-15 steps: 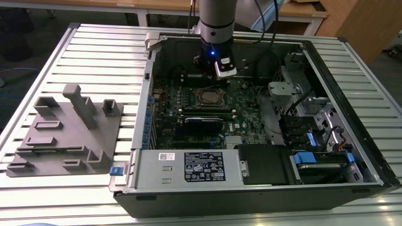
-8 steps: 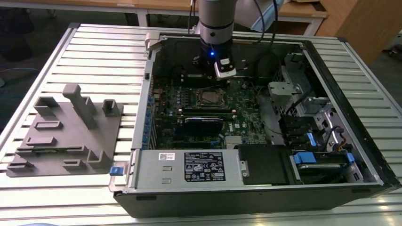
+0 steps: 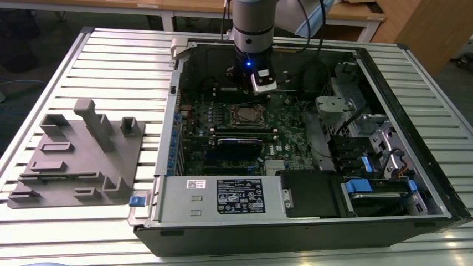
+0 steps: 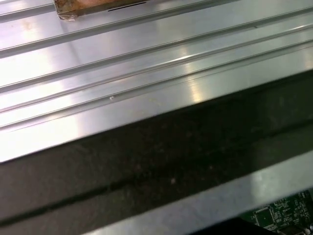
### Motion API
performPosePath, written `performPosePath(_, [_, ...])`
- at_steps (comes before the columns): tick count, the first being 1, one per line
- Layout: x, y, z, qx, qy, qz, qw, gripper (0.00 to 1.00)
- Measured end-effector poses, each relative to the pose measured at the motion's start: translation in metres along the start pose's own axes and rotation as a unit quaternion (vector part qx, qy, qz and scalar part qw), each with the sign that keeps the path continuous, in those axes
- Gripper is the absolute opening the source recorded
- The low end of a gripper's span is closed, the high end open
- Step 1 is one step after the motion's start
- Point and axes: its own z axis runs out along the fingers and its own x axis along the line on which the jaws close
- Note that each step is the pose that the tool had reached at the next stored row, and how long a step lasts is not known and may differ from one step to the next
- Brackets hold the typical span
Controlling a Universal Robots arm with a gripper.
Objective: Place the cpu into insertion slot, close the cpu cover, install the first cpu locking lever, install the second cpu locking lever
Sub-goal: 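Install the first cpu locking lever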
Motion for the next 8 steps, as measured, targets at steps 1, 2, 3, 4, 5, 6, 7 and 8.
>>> performPosePath(1, [0.0001,-0.0001,0.0003,-0.0001,-0.0001,0.0,1.0,0.11])
performPosePath(2, [0.0001,-0.0001,0.0007,-0.0002,-0.0002,0.0,1.0,0.11])
performPosePath(3, [0.0002,-0.0002,0.0012,-0.0002,-0.0004,0.0,1.0,0.11])
performPosePath(4, [0.0002,-0.0003,0.0018,-0.0001,-0.0005,0.001,1.0,0.11])
performPosePath(5, [0.0003,-0.0004,0.0025,-0.0002,-0.0007,0.001,1.0,0.11])
performPosePath(6, [0.0003,-0.0005,0.003,-0.0002,-0.0009,0.001,1.0,0.11])
performPosePath(7, [0.0004,-0.0006,0.0032,-0.0002,-0.0009,0.001,1.0,0.11])
performPosePath(8, [0.0004,-0.0006,0.0032,-0.0001,-0.0009,0.001,1.0,0.11])
